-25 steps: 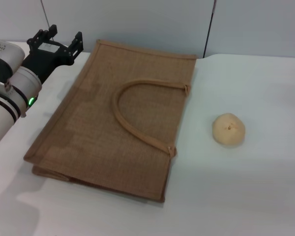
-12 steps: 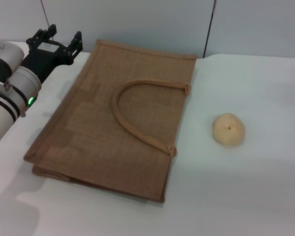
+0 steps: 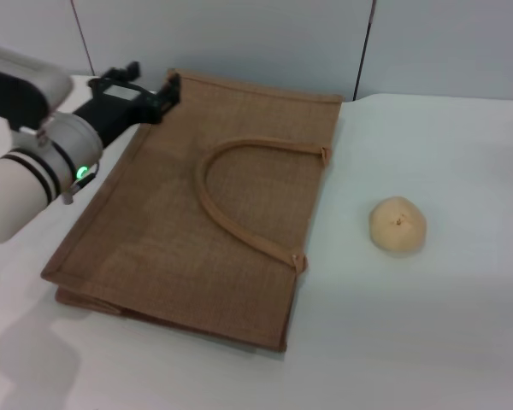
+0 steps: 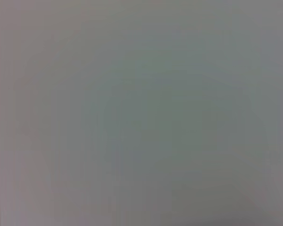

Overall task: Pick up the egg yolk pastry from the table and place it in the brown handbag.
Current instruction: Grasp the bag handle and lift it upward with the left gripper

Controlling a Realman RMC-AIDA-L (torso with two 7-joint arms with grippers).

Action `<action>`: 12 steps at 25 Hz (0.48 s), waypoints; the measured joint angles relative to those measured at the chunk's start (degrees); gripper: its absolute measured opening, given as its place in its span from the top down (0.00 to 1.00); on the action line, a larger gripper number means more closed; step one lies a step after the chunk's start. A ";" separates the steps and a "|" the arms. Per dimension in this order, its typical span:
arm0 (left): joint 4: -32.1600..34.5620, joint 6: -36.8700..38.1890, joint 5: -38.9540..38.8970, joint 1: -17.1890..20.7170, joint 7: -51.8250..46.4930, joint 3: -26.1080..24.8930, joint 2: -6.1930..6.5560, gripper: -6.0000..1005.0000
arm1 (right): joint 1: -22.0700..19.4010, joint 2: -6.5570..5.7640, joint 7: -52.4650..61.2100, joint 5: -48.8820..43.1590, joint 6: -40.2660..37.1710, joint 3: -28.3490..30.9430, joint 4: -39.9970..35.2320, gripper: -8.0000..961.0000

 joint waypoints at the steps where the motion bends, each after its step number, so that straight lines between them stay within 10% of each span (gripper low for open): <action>1: 0.05 0.48 1.71 -0.38 -0.35 0.00 0.01 0.31 | 0.01 0.00 0.00 0.00 0.02 0.00 -0.01 0.07; 12: 0.59 4.54 15.84 -2.01 -7.04 0.07 0.14 0.31 | -0.13 -0.07 -0.02 0.00 0.76 0.00 -0.10 0.07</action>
